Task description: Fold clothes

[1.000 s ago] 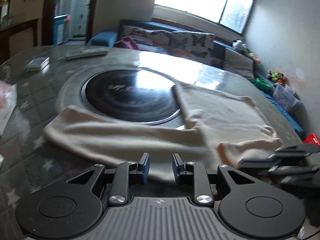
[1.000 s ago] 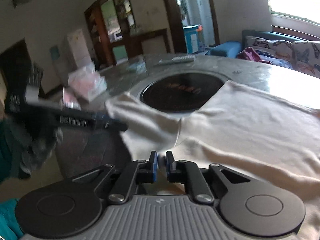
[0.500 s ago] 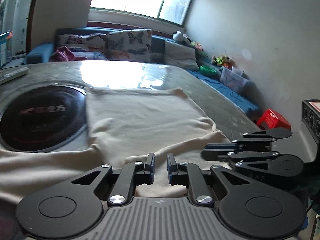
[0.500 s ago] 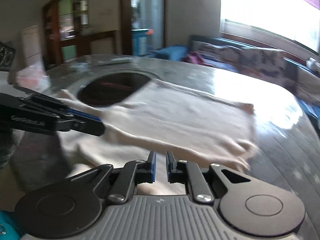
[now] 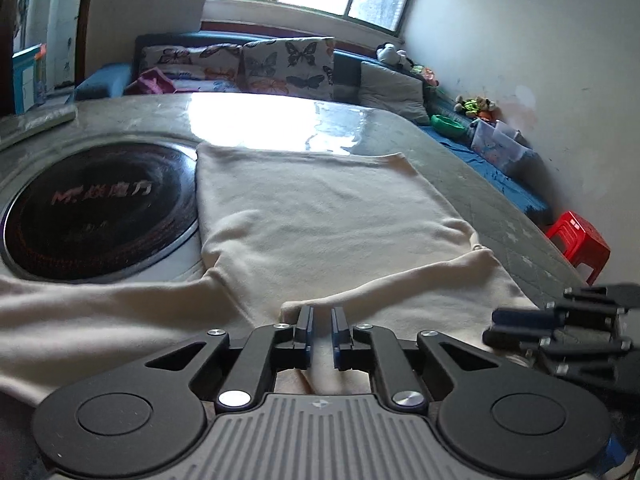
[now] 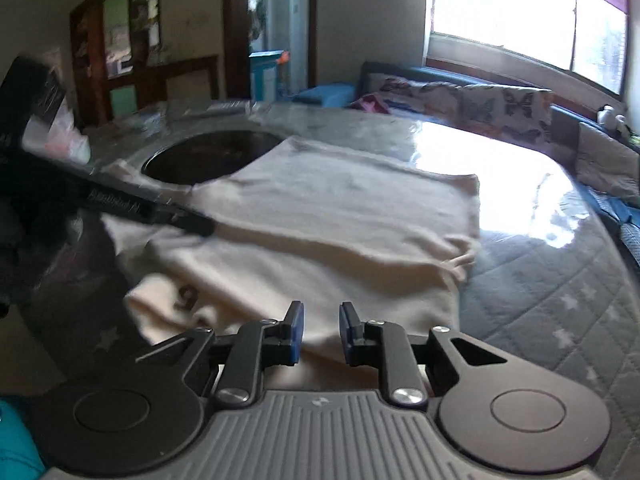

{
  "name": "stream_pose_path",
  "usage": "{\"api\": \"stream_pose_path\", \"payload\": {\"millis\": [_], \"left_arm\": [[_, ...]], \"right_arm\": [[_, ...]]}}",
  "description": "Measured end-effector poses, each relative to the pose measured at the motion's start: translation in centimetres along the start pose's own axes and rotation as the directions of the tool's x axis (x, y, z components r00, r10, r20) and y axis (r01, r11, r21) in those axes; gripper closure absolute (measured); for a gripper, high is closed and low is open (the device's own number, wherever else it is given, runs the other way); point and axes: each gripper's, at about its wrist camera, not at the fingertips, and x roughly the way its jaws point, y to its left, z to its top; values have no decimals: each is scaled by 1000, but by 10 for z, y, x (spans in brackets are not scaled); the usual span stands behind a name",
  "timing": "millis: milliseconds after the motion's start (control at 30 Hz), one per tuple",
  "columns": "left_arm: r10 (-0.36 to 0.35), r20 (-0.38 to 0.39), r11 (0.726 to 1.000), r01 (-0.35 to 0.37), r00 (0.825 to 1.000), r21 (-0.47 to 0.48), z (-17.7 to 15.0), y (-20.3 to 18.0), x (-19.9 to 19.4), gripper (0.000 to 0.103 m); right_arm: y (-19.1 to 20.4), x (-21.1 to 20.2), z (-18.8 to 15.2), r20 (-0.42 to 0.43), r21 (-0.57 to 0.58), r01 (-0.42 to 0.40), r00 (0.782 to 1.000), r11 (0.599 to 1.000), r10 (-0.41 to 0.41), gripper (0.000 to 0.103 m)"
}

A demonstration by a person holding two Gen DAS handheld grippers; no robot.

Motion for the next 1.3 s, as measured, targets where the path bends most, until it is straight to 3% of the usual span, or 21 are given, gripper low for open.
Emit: {"api": "stream_pose_path", "payload": {"millis": [167,233,367,567,700,867,1067,1100,1133,1233,1300], "left_arm": [[32,54,999,-30,998,-46,-2,14,-28,85],[78,70,994,-73,994,-77,-4,27,-40,70],[210,82,968,-196,974,-158,-10,59,-62,62],[408,56,880,-376,911,-291,-19,109,-84,56],[487,34,821,-444,873,-358,-23,138,-93,55],[539,17,771,-486,842,-412,-20,159,-91,55],[557,5,738,-493,830,-461,-20,170,-86,64],[562,6,735,-496,827,-463,-20,171,-86,70],[567,7,731,-500,824,-464,-20,171,-85,83],[565,16,726,-487,825,-485,-19,175,-86,95],[551,45,738,-461,833,-494,-16,172,-90,97]], "right_arm": [[7,-4,11,23,-23,-34,999,999,35,84],[12,-1,19,33,-41,-65,997,997,66,83],[30,12,34,41,-105,-126,991,986,131,83],[60,30,48,38,-188,-211,974,959,221,83],[72,45,45,-18,-210,-252,967,945,254,83],[72,39,44,-10,-203,-248,968,947,251,82],[65,32,43,4,-186,-226,973,956,231,80],[64,32,43,5,-180,-223,974,958,228,80],[63,31,42,9,-174,-221,974,960,226,80],[59,27,41,21,-154,-215,975,965,220,80],[55,24,41,32,-141,-209,976,968,216,80]]}}
